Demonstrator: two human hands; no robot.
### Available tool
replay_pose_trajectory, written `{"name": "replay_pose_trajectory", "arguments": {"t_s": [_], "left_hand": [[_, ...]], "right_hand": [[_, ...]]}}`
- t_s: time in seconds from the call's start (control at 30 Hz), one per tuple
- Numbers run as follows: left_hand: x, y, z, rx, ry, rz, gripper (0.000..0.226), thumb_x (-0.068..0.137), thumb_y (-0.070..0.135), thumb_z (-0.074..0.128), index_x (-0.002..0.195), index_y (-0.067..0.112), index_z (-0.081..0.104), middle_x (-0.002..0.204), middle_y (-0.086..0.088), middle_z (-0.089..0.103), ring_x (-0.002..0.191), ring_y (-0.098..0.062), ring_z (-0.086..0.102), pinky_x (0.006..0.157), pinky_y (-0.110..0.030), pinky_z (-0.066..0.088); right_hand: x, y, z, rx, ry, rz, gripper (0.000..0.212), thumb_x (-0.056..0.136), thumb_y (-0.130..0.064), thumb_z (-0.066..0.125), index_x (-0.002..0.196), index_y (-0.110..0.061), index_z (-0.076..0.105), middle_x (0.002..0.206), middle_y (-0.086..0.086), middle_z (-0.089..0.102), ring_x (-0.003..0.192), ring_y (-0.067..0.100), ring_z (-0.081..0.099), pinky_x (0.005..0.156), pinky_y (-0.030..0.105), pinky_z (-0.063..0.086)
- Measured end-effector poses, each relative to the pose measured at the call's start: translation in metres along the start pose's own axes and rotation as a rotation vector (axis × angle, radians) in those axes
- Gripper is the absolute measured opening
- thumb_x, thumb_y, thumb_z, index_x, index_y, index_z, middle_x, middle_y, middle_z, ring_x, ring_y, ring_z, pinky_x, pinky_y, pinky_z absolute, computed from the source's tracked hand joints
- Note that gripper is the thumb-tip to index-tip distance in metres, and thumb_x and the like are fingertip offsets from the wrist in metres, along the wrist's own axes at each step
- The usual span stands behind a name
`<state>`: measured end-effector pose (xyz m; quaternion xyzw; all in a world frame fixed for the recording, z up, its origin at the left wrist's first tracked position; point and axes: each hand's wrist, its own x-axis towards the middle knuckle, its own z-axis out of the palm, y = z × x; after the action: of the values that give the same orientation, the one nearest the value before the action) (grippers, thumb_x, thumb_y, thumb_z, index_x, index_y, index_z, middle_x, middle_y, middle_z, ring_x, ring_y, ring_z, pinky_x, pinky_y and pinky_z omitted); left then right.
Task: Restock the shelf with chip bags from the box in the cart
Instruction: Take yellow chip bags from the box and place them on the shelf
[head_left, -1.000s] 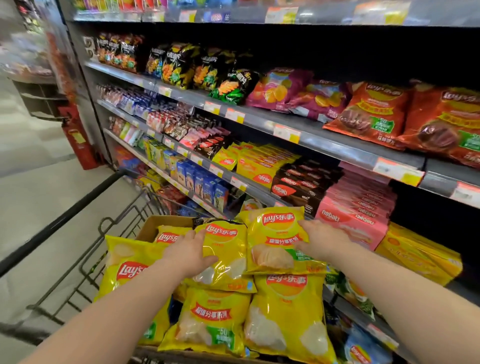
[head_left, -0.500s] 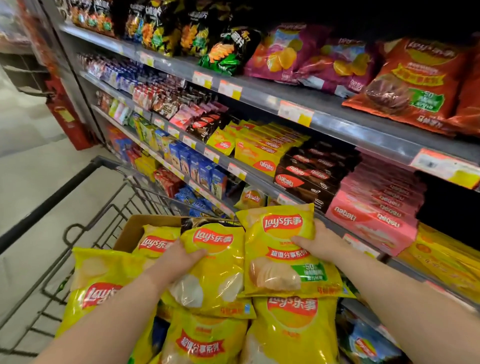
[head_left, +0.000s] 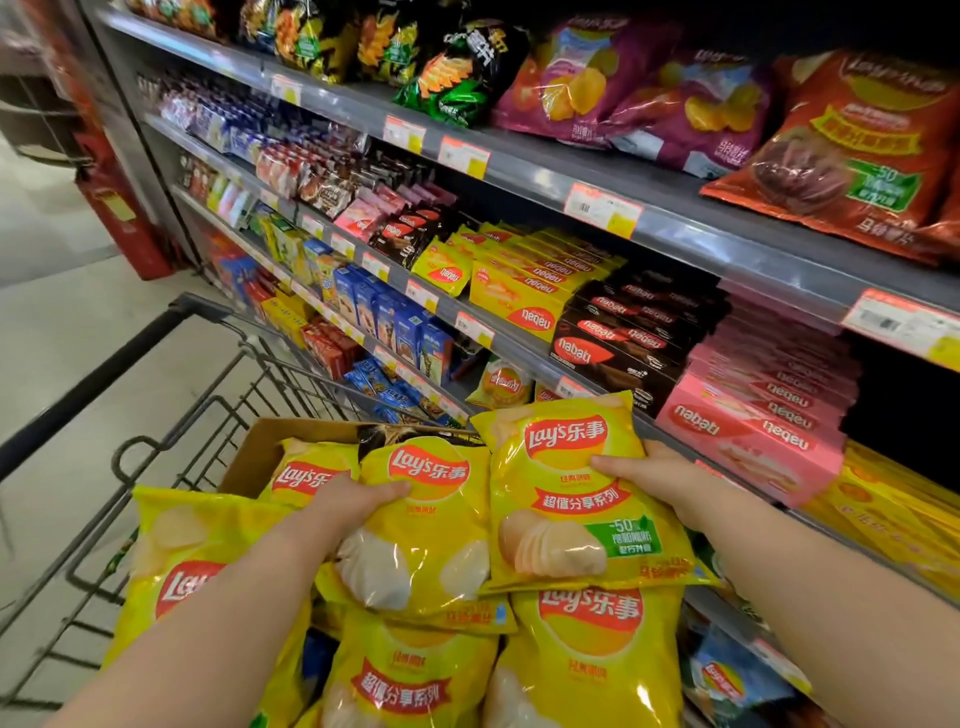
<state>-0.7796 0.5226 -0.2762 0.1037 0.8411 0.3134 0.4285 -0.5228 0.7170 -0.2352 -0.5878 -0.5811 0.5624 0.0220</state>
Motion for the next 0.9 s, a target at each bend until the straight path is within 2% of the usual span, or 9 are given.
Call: {"name": "replay_pose_trajectory", "arguments": {"t_s": [0.1,0.2,0.3,0.4,0.53,0.6,0.67,0.8,0.9], "left_hand": [[0.001,0.000,-0.005,-0.072,-0.023,-0.042,0.104,0.063,0.044,0.085,0.145,0.007,0.032,0.138,-0.019,0.050,0.120,-0.039,0.052,0.100,-0.049,0.045],[0.003,-0.004,-0.005,-0.146,-0.072,-0.048,0.111,0.051,0.048,0.089,0.141,0.009,0.038,0.132,-0.018,0.055,0.113,-0.039,0.057,0.096,-0.051,0.048],[-0.010,0.000,-0.003,-0.200,-0.057,-0.003,0.103,0.062,0.035,0.087,0.145,0.007,0.033,0.137,-0.019,0.051,0.118,-0.039,0.054,0.096,-0.046,0.048],[-0.022,0.000,0.001,-0.202,-0.035,0.058,0.096,0.078,0.021,0.078,0.151,0.006,0.018,0.148,-0.019,0.037,0.130,-0.039,0.043,0.097,-0.042,0.042],[-0.039,-0.004,0.000,-0.234,0.019,0.168,0.074,0.083,0.006,0.070,0.143,0.000,0.028,0.135,-0.021,0.050,0.111,-0.035,0.054,0.081,-0.035,0.041],[-0.047,-0.004,-0.001,-0.206,0.065,0.216,0.071,0.080,0.011,0.074,0.139,0.002,0.034,0.126,-0.016,0.055,0.100,-0.029,0.054,0.084,-0.035,0.044],[-0.058,-0.003,-0.006,-0.166,0.110,0.279,0.071,0.077,0.018,0.078,0.134,0.005,0.038,0.126,-0.008,0.056,0.108,-0.031,0.056,0.091,-0.035,0.045],[-0.088,0.000,-0.020,-0.173,0.144,0.392,0.062,0.078,0.019,0.077,0.129,0.007,0.043,0.117,-0.012,0.057,0.100,-0.028,0.055,0.086,-0.035,0.045],[-0.110,-0.002,-0.030,-0.162,0.202,0.481,0.062,0.078,0.023,0.077,0.127,0.008,0.044,0.113,-0.011,0.054,0.102,-0.028,0.052,0.083,-0.034,0.041]], "right_hand": [[-0.006,-0.002,0.000,0.009,0.010,-0.001,0.067,0.068,-0.028,0.083,0.124,-0.009,0.050,0.098,0.012,0.068,0.081,0.027,0.067,0.068,0.037,0.054],[-0.009,-0.002,0.000,0.008,0.021,-0.019,0.051,0.072,-0.024,0.081,0.113,-0.011,0.054,0.099,0.013,0.068,0.082,0.028,0.067,0.075,0.042,0.056],[-0.016,-0.003,0.004,0.006,0.046,-0.053,0.053,0.071,-0.024,0.082,0.114,-0.011,0.055,0.109,0.015,0.069,0.094,0.032,0.068,0.088,0.049,0.054],[-0.027,-0.005,0.008,-0.001,0.084,-0.116,0.054,0.073,-0.022,0.080,0.121,-0.010,0.057,0.115,0.015,0.067,0.100,0.032,0.067,0.090,0.047,0.053],[-0.048,-0.008,0.011,-0.022,0.131,-0.209,0.036,0.078,-0.020,0.076,0.108,-0.013,0.059,0.115,0.016,0.066,0.103,0.032,0.065,0.092,0.045,0.051],[-0.057,-0.008,0.011,-0.026,0.155,-0.260,0.034,0.079,-0.019,0.075,0.109,-0.013,0.061,0.114,0.015,0.067,0.098,0.029,0.065,0.089,0.040,0.052],[-0.067,-0.007,0.012,-0.041,0.188,-0.300,0.035,0.079,-0.020,0.075,0.111,-0.012,0.063,0.112,0.013,0.068,0.094,0.026,0.065,0.088,0.036,0.051],[-0.095,-0.007,0.011,-0.044,0.258,-0.377,0.046,0.073,-0.025,0.079,0.112,-0.012,0.061,0.110,0.010,0.069,0.097,0.029,0.067,0.091,0.047,0.053],[-0.127,-0.008,0.011,0.002,0.294,-0.433,0.039,0.075,-0.021,0.078,0.108,-0.012,0.059,0.107,0.011,0.069,0.095,0.030,0.067,0.090,0.048,0.053]]}}
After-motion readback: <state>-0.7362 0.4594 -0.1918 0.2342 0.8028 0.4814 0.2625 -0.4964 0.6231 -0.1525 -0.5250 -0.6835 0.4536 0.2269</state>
